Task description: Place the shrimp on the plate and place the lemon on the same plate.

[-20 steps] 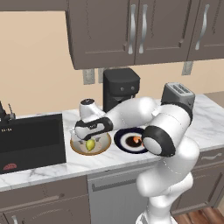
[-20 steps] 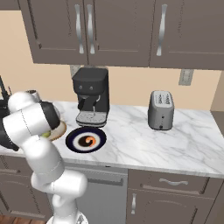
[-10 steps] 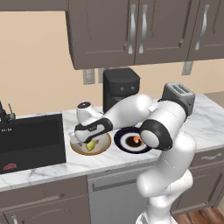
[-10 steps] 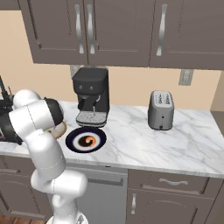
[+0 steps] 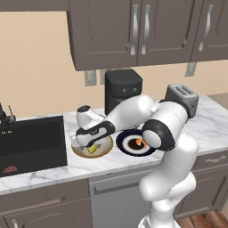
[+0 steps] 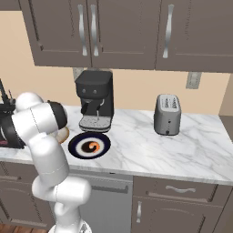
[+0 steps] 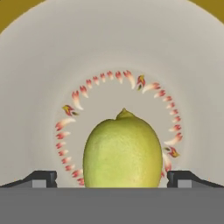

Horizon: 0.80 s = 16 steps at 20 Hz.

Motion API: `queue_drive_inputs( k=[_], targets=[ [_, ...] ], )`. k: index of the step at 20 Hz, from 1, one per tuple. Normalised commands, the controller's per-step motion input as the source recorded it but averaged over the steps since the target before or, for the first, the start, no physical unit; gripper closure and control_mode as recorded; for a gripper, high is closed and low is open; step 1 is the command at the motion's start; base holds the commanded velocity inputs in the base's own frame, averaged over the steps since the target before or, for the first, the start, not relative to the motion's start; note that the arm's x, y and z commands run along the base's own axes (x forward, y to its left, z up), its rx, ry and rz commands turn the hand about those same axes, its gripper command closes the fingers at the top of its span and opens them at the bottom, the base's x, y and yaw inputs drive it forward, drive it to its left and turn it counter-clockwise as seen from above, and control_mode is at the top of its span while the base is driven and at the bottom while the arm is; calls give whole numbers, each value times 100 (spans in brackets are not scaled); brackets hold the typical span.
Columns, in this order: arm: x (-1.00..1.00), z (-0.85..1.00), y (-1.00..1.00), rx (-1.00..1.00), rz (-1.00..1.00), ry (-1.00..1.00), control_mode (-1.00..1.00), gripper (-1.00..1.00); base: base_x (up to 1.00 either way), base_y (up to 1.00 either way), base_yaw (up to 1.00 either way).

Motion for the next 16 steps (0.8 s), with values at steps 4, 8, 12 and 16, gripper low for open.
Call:
queue_drive_inputs(
  k=[4,8,12,16],
  targets=[
    [-2,-6,-5,-2,-9,0,-100,-100,0,0,0],
    [-1,-8,-14,-2,-10,0,-100,-100,0,0,0],
    [0,-4,-4,0,-5,0,-100,100,0,0,0],
    [0,-4,-6,0,0,0,-100,100,0,0,0]
  ],
)
